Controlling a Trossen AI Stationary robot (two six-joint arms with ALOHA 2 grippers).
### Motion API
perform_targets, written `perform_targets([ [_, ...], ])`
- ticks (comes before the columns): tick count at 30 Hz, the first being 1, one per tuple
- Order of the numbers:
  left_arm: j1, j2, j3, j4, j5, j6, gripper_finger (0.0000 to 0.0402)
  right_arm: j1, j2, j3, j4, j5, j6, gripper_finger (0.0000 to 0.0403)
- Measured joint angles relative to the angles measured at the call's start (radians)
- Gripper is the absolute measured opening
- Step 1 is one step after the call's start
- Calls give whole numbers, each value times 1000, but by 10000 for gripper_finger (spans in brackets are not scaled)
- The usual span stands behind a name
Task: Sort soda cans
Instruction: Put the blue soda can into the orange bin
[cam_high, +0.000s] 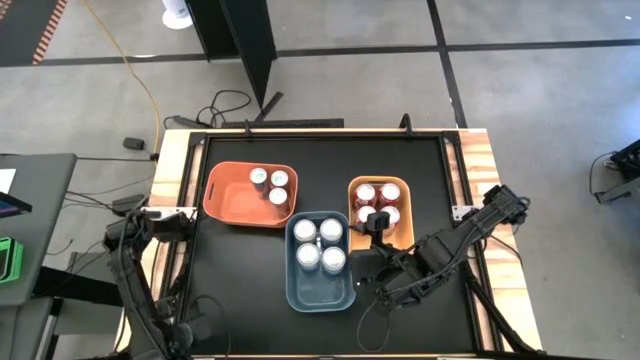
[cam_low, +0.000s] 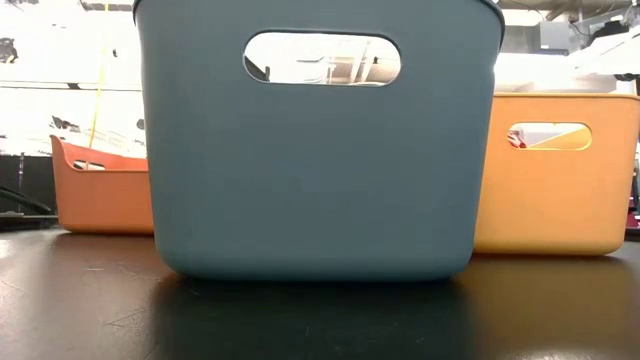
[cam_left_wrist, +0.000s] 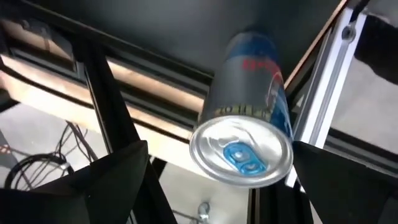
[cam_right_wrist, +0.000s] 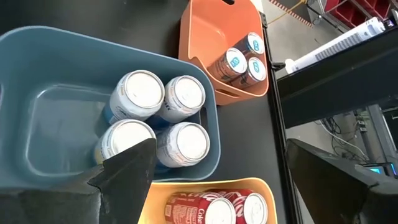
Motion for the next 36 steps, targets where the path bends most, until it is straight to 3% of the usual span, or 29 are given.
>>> perform_targets([
  [5,-1,5,0,0,-51,33,391,0,0,0,-2,0,18,372],
  [15,-6,9,-8,28,-50,25,391,18,0,0,-2,-2,24,372],
  [22,-6,9,-79,103,8,20,391,24,0,0,-2,-3,27,372],
  [36,-6,9,-184,251,9,16,391,23,0,0,1,-2,27,372],
])
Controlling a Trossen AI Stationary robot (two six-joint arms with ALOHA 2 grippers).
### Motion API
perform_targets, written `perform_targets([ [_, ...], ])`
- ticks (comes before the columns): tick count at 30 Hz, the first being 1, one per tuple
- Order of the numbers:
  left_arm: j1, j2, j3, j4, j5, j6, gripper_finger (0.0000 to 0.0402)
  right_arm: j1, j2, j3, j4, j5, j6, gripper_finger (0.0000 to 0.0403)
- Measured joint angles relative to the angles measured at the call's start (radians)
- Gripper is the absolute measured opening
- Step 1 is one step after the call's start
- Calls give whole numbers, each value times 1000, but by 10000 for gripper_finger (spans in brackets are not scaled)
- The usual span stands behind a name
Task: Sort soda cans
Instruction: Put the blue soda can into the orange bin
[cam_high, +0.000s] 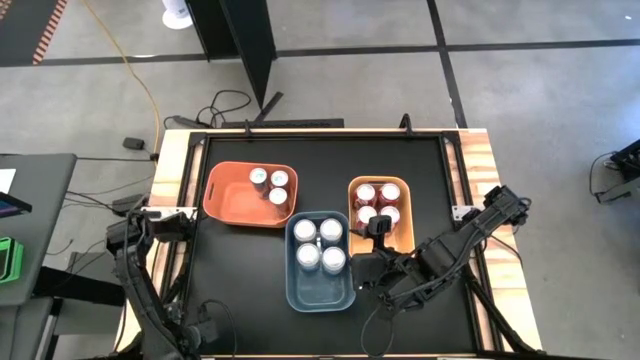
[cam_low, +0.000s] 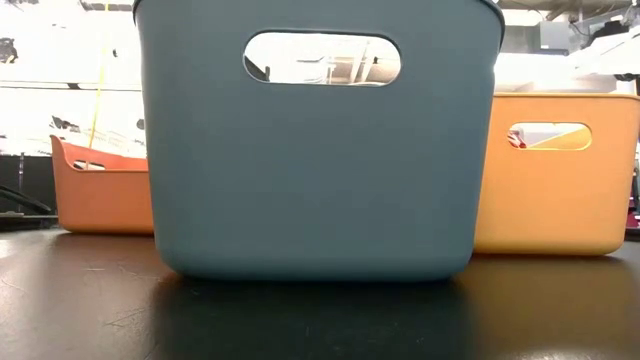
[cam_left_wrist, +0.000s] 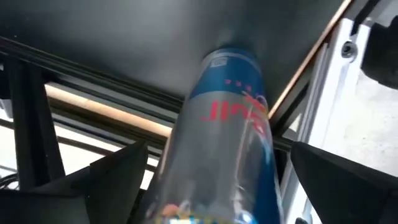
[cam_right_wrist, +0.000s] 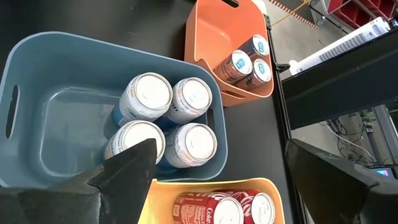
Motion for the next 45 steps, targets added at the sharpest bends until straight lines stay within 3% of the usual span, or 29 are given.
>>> perform_targets([
  [7,-2,0,-36,35,11,5,368,0,0,0,4,0,0,372],
  [20,-14,-1,-36,32,16,18,231,0,0,0,11,0,0,372],
  [30,-2,-1,-24,19,9,54,230,0,0,0,11,1,0,372],
  [34,31,-1,23,-73,2,54,230,0,0,0,11,1,0,372],
  [40,100,-1,154,-261,-102,112,230,2,0,0,-5,1,0,372],
  [45,206,-64,219,-250,-304,186,230,15,0,0,-17,1,0,372],
])
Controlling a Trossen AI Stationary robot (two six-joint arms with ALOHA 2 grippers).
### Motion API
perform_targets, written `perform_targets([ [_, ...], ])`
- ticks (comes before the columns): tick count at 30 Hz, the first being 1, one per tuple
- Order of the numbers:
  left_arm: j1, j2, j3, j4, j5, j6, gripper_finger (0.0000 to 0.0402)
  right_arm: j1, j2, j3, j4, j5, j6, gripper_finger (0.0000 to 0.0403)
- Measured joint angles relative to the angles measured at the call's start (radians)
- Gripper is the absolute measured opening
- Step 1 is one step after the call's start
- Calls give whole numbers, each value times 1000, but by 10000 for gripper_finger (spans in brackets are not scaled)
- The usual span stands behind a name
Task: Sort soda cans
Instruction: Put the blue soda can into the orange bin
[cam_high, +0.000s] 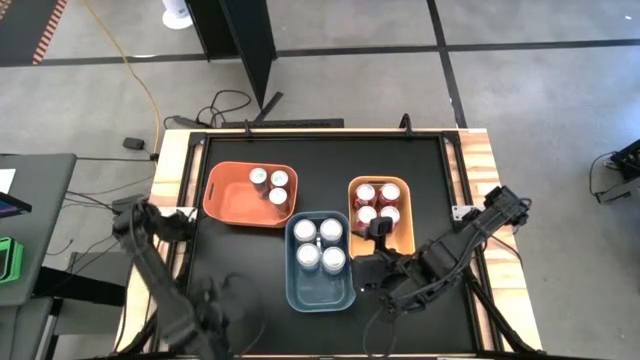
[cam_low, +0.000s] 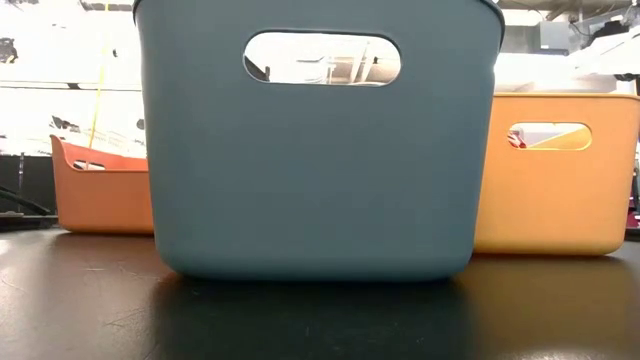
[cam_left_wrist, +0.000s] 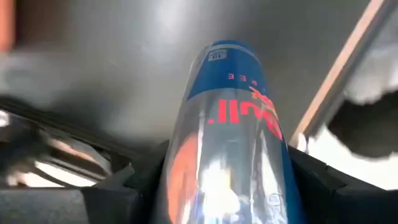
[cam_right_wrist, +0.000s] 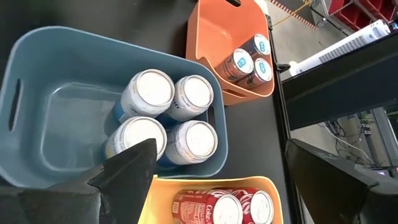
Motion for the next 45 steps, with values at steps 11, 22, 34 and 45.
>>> perform_targets([
  [11,325,-166,10,-3,-150,328,230,54,0,0,-53,0,-1,372],
  [22,718,-285,10,-2,-71,380,230,105,0,0,-74,-1,8,372],
  [34,913,-381,-50,-1,10,368,230,151,0,0,-107,-1,57,372],
  [45,996,-581,-386,-2,54,243,230,176,0,0,-115,-1,109,372],
])
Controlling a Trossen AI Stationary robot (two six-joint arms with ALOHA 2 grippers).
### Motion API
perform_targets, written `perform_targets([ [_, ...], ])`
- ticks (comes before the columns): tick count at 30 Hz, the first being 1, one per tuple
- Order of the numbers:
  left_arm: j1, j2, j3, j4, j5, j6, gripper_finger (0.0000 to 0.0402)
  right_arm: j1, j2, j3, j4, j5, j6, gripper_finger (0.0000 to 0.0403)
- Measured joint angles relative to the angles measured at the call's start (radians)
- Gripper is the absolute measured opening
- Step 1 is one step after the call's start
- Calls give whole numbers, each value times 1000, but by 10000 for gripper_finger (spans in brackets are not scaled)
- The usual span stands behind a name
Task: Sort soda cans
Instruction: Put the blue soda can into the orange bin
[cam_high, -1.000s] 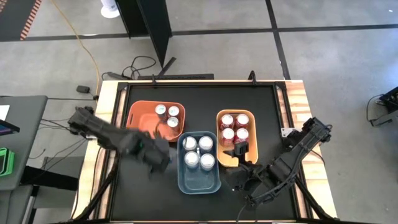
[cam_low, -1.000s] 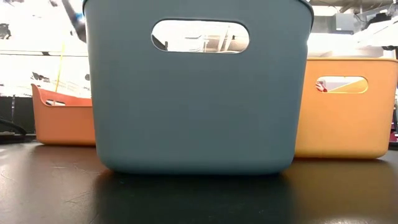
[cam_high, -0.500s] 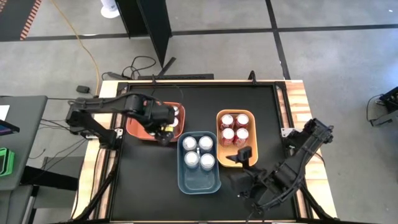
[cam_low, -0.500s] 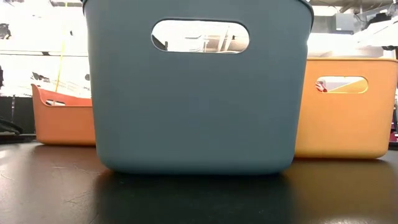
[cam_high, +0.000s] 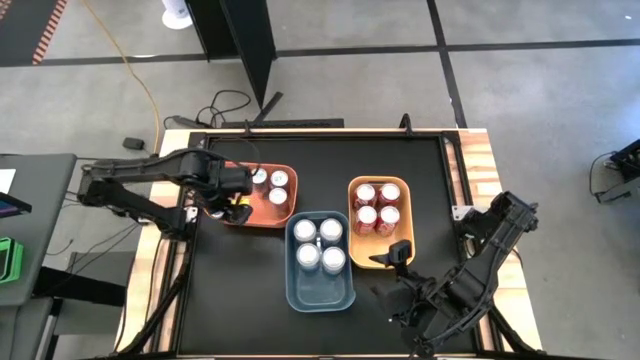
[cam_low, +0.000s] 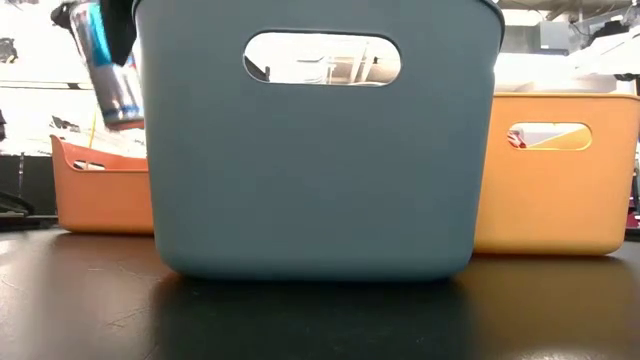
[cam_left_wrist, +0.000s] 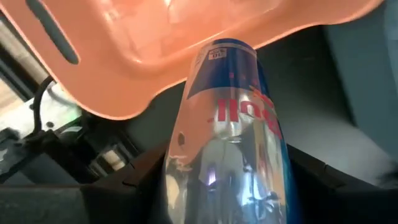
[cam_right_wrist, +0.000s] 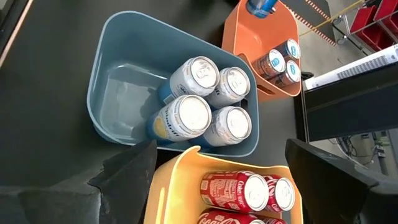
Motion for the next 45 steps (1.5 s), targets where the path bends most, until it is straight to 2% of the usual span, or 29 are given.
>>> perform_targets([
  [7,139,16,-65,2,-7,119,230,-1,0,0,0,1,7,372],
  [14,249,117,-66,42,-7,232,230,-6,0,0,0,3,-35,372],
  [22,300,272,-66,124,73,334,230,-9,0,0,-2,3,-50,372],
  [30,339,376,-66,188,85,409,230,-9,0,-30,1,3,-46,372],
  [35,356,383,-65,221,93,422,230,-9,0,-73,7,3,-41,372],
  [45,364,383,-63,282,91,422,230,-10,0,-78,24,3,-38,372],
])
